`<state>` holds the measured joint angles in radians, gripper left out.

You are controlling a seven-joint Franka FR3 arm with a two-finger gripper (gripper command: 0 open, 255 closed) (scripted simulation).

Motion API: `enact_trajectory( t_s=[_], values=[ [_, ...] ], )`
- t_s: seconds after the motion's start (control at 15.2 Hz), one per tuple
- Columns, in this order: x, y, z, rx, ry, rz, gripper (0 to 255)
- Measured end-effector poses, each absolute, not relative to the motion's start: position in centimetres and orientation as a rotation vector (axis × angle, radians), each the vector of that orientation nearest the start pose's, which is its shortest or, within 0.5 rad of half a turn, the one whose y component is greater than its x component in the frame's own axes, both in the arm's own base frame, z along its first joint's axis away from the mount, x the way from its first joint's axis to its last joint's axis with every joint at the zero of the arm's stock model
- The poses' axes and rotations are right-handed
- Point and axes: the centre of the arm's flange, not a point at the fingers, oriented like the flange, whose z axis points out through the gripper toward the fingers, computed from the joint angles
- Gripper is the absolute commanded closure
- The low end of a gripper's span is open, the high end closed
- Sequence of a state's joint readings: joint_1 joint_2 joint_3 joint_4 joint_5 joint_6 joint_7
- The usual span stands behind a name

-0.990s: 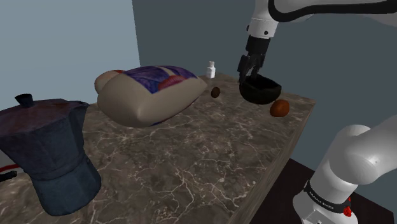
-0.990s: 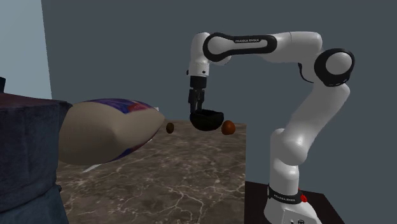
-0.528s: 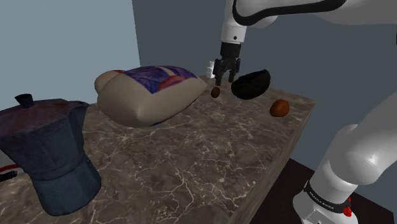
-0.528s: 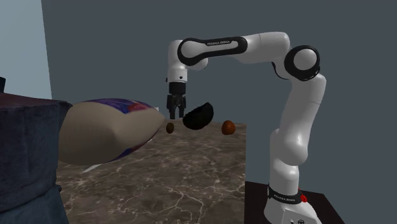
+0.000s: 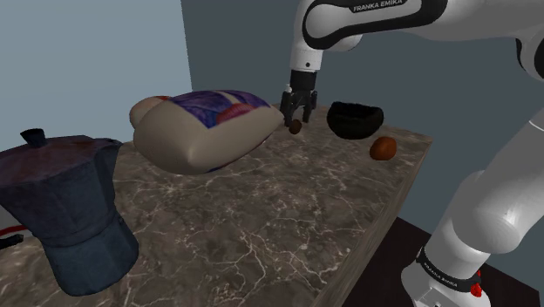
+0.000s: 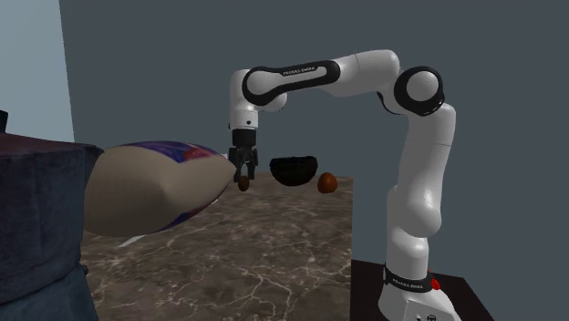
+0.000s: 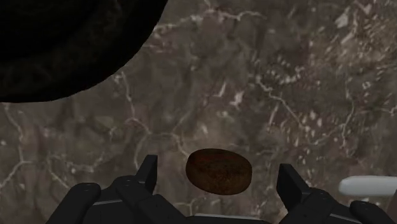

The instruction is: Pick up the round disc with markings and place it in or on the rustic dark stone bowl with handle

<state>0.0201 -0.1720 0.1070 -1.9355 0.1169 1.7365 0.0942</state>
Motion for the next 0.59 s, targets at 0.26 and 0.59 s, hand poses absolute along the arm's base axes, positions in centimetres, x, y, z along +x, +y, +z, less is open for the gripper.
enact_trajectory(
  t_s=[0.26,0.59],
  values=[
    [49.89,7.91,54.45,-3.048,-0.015,0.058,0],
    [49.88,7.94,54.39,-3.048,-0.015,0.058,255]
  ],
)
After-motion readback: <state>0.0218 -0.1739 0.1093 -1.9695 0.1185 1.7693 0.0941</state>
